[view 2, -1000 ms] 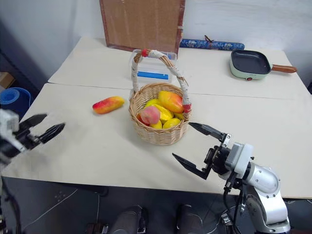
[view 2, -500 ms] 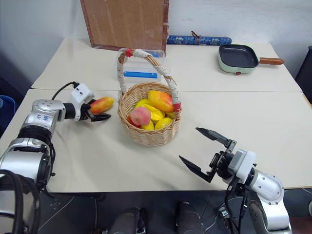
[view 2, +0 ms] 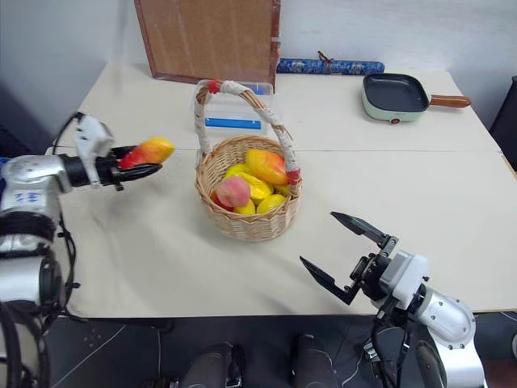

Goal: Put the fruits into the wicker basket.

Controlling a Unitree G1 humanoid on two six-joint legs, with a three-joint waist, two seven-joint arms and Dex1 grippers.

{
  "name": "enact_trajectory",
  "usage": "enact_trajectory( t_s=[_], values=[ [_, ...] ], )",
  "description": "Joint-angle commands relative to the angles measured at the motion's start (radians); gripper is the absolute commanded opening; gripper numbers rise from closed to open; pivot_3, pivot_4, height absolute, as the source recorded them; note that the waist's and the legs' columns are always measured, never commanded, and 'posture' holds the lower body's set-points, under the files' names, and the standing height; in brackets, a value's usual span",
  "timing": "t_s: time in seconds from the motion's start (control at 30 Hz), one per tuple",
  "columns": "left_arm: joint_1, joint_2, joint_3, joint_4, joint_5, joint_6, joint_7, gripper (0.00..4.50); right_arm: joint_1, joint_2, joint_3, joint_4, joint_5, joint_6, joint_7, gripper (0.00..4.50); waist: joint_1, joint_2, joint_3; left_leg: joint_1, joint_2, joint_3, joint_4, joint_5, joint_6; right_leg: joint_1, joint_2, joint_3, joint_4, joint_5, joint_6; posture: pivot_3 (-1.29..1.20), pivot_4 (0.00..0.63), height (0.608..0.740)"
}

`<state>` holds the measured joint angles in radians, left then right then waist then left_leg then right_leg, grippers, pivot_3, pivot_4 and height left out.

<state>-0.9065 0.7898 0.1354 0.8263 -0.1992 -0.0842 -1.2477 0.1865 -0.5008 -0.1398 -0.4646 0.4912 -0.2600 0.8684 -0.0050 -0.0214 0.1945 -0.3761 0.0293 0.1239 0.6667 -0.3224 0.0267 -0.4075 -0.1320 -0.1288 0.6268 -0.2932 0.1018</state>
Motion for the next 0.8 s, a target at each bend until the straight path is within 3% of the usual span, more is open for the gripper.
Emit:
enact_trajectory(
  t_s=[0.03, 0.1, 0.2, 0.3, 0.43, 0.57, 0.7, 0.8],
  values=[
    [0.117, 0.005, 0.027, -0.493, -0.244, 0.27, -0.093, 2.03, -0.015, -0.005, -0.015, -0.005, 0.007, -0.012, 0.0, 4.5, 0.004, 0.0, 0.0, 0.0, 0.0, 0.0, 0.001, 0.0, 0.0, 0.0, 0.0, 0.001, 0.0, 0.0, 0.0, 0.0, 0.15, 0.74],
    [0.159, -0.022, 0.0, -0.672, -0.288, 0.35, -0.058, 2.03, -0.029, -0.006, -0.002, -0.002, 0.002, -0.001, -0.003, 4.5, 0.01, 0.0, 0.0, -0.002, 0.0, -0.004, 0.006, 0.0, 0.0, 0.002, 0.0, 0.001, 0.0, 0.0, 0.0, 0.0, 0.15, 0.74],
    [0.15, -0.099, -0.053, -0.783, -0.306, 0.441, 0.022, 2.03, -0.05, -0.005, 0.011, -0.008, -0.005, 0.018, -0.014, 4.5, 0.02, 0.001, 0.0, -0.001, 0.0, -0.009, 0.014, -0.001, 0.002, 0.01, 0.0, 0.005, -0.003, 0.0, 0.0, 0.0, 0.15, 0.74],
    [0.061, -0.205, -0.165, -0.747, -0.163, 0.398, 0.141, 2.03, -0.072, -0.008, 0.022, -0.042, -0.007, 0.056, -0.039, 4.5, 0.033, 0.002, 0.001, 0.003, -0.001, -0.009, 0.014, -0.003, 0.003, 0.014, 0.0, 0.009, -0.005, 0.0, 0.0, 0.0, 0.15, 0.74],
    [0.0, -0.249, -0.27, -0.661, -0.031, 0.331, 0.176, 2.03, -0.087, -0.012, 0.023, -0.088, -0.005, 0.104, -0.072, 4.5, 0.026, 0.002, 0.0, 0.002, -0.001, -0.006, 0.014, -0.004, 0.003, 0.012, 0.002, 0.011, -0.004, 0.0, 0.001, 0.0, 0.15, 0.74],
    [-0.035, -0.319, -0.251, -0.604, 0.003, 0.261, 0.275, 3.33, -0.089, -0.015, 0.021, -0.143, -0.001, 0.158, -0.108, 4.5, 0.021, 0.002, 0.0, 0.001, 0.001, -0.004, 0.012, -0.005, 0.002, 0.009, 0.004, 0.005, -0.001, 0.0, 0.001, 0.0, 0.15, 0.74],
    [0.021, -0.29, -0.148, -0.7, -0.089, 0.301, 0.278, 4.48, -0.092, -0.017, 0.006, -0.175, 0.011, 0.202, -0.14, 4.5, 0.017, 0.002, 0.0, 0.0, 0.001, -0.004, 0.014, -0.005, 0.004, 0.008, 0.002, 0.003, -0.001, 0.001, 0.001, 0.0, 0.15, 0.74],
    [0.123, -0.19, -0.077, -0.785, -0.175, 0.351, 0.186, 4.48, -0.106, -0.043, -0.032, -0.165, 0.058, 0.264, -0.147, 4.5, 0.003, 0.003, 0.0, 0.0, 0.001, -0.004, 0.015, -0.005, 0.004, 0.008, 0.001, 0.004, -0.001, 0.001, 0.001, 0.0, 0.15, 0.74]
  ],
)
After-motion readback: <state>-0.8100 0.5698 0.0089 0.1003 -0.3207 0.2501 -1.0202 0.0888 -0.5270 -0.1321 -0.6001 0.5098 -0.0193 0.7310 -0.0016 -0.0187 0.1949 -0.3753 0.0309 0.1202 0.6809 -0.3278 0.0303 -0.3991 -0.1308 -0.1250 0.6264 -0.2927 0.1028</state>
